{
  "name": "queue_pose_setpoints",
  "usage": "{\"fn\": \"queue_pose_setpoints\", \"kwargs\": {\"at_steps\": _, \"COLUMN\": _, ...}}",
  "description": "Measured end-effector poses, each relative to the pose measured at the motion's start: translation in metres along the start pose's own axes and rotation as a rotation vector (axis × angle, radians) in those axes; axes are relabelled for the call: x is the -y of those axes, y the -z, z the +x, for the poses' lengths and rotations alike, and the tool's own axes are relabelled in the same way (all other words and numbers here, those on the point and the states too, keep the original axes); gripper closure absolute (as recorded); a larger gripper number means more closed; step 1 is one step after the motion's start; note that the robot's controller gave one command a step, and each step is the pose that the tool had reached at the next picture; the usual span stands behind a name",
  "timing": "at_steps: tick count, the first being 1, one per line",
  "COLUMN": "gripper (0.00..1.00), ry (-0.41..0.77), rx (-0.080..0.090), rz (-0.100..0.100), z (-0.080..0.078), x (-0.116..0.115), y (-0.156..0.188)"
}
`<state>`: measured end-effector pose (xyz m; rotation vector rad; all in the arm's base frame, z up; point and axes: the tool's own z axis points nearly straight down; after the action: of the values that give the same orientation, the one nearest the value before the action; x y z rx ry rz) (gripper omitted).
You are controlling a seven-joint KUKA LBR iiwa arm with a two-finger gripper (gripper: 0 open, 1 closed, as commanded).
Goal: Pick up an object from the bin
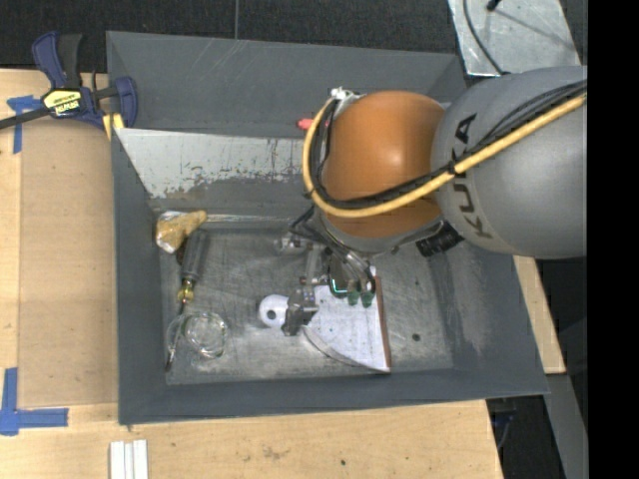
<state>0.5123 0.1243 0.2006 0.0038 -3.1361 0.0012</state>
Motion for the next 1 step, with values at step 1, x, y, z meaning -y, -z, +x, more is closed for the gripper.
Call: {"fn": "queue_pose_setpoints", "kwargs": {"at_steps": 1, "gripper": 0.00, "ry": -0.002, "rx": 0.008, "rz": -0.002, "z": -0.0016, "x": 0.0002, "y": 0.0041}}
